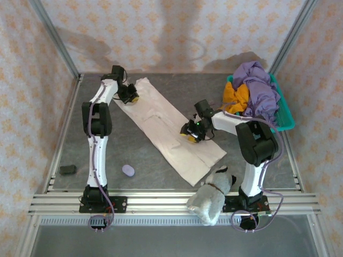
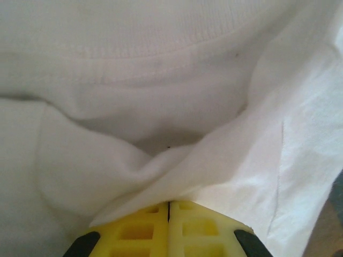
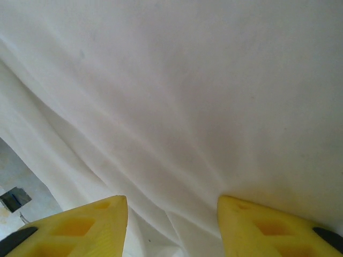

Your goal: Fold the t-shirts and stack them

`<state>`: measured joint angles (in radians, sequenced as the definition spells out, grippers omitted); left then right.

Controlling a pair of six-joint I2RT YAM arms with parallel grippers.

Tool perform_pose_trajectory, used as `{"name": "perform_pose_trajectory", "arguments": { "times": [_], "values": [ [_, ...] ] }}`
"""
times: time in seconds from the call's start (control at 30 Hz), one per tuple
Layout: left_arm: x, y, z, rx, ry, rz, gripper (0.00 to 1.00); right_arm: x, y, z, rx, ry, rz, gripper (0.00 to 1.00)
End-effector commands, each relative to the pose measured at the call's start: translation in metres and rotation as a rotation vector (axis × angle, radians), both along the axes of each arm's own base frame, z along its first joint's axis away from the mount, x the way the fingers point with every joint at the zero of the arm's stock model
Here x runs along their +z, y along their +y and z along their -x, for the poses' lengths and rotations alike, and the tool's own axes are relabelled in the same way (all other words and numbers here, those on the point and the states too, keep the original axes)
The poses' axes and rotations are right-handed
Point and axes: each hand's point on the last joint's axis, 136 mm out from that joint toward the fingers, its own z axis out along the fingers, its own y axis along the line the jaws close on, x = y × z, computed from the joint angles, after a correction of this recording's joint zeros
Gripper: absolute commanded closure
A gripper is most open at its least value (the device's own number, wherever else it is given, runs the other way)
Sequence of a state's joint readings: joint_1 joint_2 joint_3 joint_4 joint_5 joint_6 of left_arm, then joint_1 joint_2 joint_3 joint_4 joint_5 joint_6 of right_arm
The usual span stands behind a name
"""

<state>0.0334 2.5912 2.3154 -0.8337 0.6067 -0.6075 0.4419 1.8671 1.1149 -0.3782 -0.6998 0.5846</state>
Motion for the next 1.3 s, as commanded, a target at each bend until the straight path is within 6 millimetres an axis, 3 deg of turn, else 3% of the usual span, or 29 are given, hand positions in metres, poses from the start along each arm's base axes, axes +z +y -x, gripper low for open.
{"name": "perform_pose_trajectory", "arguments": {
  "times": [0.0,0.13,0.27,0.33,0.43,0.6,0.83,1.13,1.27],
  "values": [
    [0.001,-0.007,-0.024,0.066,-0.042,0.038,0.93,-0.02,-0.022,0.025,-0.035,0.087,0.087,0.51],
    [0.051,-0.011,-0.034,0.056,-0.125,0.0,0.89,-0.005,-0.02,0.021,-0.024,0.059,0.079,0.51],
    [0.099,-0.001,-0.024,0.077,-0.183,-0.048,0.86,0.01,-0.016,0.013,-0.015,0.027,0.068,0.51],
    [0.113,0.0,-0.014,0.083,-0.196,-0.054,0.86,0.016,-0.014,0.009,-0.007,0.015,0.066,0.51],
    [0.115,-0.002,0.006,0.108,-0.191,-0.059,0.86,0.02,-0.011,0.003,0.0,0.002,0.058,0.51],
    [0.085,-0.016,0.033,0.143,-0.164,-0.055,0.85,0.023,-0.006,-0.005,0.014,-0.001,0.053,0.51],
    [0.038,-0.039,0.043,0.148,-0.083,-0.024,0.86,0.025,-0.008,-0.004,0.021,-0.004,0.06,0.51],
    [-0.009,-0.037,0.058,0.189,0.039,-0.111,0.86,0.019,-0.009,0.001,0.019,0.009,0.062,0.51],
    [-0.032,-0.037,0.051,0.157,0.104,-0.138,0.86,0.022,-0.009,0.002,0.03,0.011,0.059,0.51]
  ]
}}
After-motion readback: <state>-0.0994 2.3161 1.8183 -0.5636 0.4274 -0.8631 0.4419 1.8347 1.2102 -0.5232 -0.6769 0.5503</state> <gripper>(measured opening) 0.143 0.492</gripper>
